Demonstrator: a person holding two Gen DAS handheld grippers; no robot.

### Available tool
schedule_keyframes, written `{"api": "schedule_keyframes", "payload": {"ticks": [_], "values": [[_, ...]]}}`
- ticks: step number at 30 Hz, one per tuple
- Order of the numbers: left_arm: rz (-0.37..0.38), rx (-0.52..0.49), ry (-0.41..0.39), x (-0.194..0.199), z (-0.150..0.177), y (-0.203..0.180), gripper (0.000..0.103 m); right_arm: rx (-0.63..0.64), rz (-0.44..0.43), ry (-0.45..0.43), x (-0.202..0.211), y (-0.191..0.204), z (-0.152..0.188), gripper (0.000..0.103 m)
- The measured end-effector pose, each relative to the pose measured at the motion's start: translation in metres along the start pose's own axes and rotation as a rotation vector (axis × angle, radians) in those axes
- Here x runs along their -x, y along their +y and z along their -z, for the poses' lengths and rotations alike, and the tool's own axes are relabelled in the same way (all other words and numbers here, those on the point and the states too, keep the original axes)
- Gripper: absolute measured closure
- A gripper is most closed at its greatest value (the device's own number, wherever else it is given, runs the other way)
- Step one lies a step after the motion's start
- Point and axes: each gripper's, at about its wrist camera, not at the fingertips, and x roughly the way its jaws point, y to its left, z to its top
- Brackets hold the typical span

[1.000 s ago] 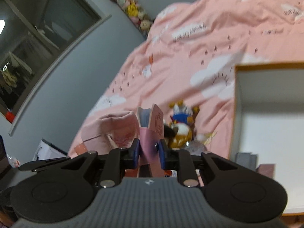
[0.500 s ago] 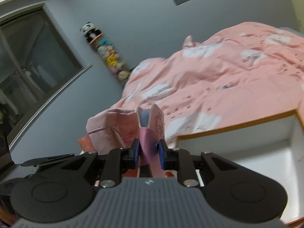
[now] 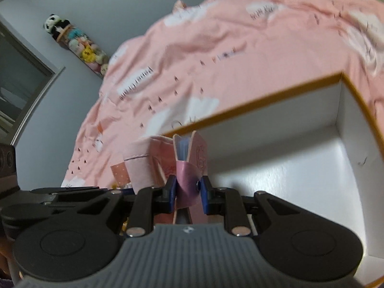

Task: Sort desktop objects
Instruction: 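Lower the pink pouch into the orange box and open the left tool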

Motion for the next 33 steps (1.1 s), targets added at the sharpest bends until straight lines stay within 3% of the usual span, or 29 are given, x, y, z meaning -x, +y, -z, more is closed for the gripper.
{"api": "schedule_keyframes", "payload": {"ticks": [6,17,21,24,29,33], "values": [[-0.052,0.036,0.125,-0.025,-0.010,0.013,0.073,-0.001,0.005,0.067,-0.034,-0.007,-0.005,0.081],[-0.057,0.018,0.132,-0.027,-0.015,0.015,0.067,-0.059,-0.022,0.114,-0.056,-0.015,-0.005,0.081],[-0.026,0.007,0.102,-0.019,-0.013,0.016,0.055,-0.060,-0.016,0.111,-0.056,-0.013,-0.005,0.081],[-0.018,0.009,0.068,-0.010,-0.010,0.017,0.054,-0.057,-0.011,0.110,-0.057,-0.013,-0.005,0.081],[0.029,0.048,-0.086,0.026,0.004,0.027,0.054,-0.053,-0.003,0.108,-0.058,-0.007,-0.004,0.080],[0.012,0.132,-0.187,0.050,0.018,0.043,0.054,0.012,0.019,0.085,-0.057,0.012,-0.003,0.081]]}}
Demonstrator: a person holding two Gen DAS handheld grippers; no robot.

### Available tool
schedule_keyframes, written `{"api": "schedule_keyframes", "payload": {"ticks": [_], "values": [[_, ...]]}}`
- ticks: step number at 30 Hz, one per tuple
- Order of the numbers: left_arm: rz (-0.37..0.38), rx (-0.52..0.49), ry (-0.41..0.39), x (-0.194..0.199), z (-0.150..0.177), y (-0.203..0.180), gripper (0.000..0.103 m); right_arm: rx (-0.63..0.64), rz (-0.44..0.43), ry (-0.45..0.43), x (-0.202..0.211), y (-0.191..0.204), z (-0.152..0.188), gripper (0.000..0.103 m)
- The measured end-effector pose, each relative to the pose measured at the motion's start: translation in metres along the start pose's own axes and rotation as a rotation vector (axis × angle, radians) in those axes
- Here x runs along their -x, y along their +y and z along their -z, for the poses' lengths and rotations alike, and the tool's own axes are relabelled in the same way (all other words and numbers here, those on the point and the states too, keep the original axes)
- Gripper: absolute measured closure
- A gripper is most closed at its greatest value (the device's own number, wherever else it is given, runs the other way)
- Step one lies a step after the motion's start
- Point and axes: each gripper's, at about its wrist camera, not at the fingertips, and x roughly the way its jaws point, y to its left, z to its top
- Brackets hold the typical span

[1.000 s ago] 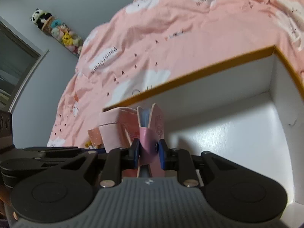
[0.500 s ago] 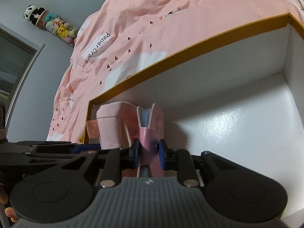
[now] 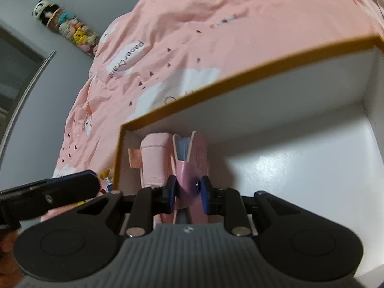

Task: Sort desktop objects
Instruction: 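Lower the pink pouch into the orange box and open the left tool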

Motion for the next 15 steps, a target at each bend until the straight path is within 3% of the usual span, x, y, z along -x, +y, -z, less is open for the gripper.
{"api": "schedule_keyframes", "payload": {"ticks": [4,8,15], "values": [[-0.015,0.074,-0.027,0.009,0.012,0.021,0.054,0.110,0.073,-0.028,-0.005,0.027,-0.002,0.081],[-0.035,0.101,-0.023,0.009,0.023,0.034,0.054,0.137,0.130,0.000,-0.018,0.035,-0.003,0.081],[-0.007,0.153,-0.016,0.005,0.039,0.049,0.054,0.126,0.199,0.038,-0.036,0.042,0.000,0.080]]}}
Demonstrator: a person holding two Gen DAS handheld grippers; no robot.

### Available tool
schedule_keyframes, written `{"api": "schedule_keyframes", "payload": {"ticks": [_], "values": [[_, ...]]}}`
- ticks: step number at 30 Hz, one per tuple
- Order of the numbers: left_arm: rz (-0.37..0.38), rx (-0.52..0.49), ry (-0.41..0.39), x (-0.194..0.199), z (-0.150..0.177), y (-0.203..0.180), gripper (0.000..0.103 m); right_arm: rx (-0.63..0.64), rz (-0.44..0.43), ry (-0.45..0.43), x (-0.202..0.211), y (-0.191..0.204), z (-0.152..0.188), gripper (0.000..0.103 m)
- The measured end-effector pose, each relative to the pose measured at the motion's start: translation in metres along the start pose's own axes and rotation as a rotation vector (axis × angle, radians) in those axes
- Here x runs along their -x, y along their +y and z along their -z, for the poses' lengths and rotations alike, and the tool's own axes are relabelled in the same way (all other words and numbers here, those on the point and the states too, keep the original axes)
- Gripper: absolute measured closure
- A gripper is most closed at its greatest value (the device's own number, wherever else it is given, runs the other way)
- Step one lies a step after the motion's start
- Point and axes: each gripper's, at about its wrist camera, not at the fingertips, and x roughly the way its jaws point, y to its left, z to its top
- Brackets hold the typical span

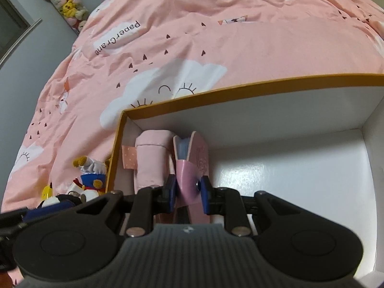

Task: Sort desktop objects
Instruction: 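Lower the pink wallet into the box and open the right tool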

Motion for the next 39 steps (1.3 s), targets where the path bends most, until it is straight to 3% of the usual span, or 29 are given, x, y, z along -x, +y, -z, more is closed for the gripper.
{"api": "schedule_keyframes", "payload": {"ticks": [15,22,31,39], "values": [[0.009,0.049,-0.002,0.002,0.009,0.007,0.054,-0.120,-0.041,0.011,-0.001,-0.011,0.000,0.073],[0.004,0.052,0.003,0.002,0.012,0.006,0.054,-0.242,-0.133,0.007,0.009,-0.032,0.009,0.073],[-0.006,0.044,0.001,0.004,0.014,0.005,0.054,-0.239,-0.166,-0.018,0.019,-0.034,0.012,0.070],[-0.055,0.028,-0.028,0.015,0.019,0.004,0.054,-0.144,-0.127,-0.055,0.032,-0.023,0.016,0.070]]}}
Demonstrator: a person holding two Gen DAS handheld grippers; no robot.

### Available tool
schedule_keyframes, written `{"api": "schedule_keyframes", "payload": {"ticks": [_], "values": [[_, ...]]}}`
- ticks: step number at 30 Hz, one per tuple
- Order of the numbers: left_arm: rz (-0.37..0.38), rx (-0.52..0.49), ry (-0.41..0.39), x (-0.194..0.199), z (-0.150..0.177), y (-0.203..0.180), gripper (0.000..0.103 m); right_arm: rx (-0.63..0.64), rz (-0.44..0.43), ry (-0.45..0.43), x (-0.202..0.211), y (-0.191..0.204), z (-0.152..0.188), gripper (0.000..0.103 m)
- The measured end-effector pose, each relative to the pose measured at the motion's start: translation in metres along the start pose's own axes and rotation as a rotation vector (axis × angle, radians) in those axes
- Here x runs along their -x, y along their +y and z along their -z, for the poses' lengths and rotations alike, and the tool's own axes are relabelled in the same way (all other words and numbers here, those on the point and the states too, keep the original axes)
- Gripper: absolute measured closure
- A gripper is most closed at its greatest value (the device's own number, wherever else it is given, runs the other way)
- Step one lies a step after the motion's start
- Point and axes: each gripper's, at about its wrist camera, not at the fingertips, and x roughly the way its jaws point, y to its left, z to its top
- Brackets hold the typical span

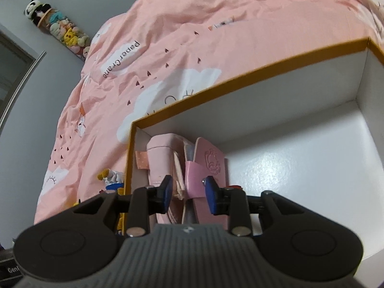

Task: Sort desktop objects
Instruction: 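Lower the pink wallet into the box and open the right tool, then withdraw both tools from the orange box back toward the pile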

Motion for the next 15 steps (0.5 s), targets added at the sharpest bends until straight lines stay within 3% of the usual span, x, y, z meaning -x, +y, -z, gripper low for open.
{"api": "schedule_keyframes", "payload": {"ticks": [5,12,15], "values": [[-0.082,0.001,-0.090,0.025,0.004,0.007,0.054,0.137,-0.006,-0.100,0.024,0.025,0.009,0.066],[-0.205,0.001,-0.243,0.077,0.010,0.027,0.054,0.322,-0.090,-0.300,0.056,0.076,0.038,0.064],[-0.254,0.024,-0.278,0.095,0.013,0.040,0.054,0.371,-0.118,-0.302,0.054,0.094,0.047,0.064]]}}
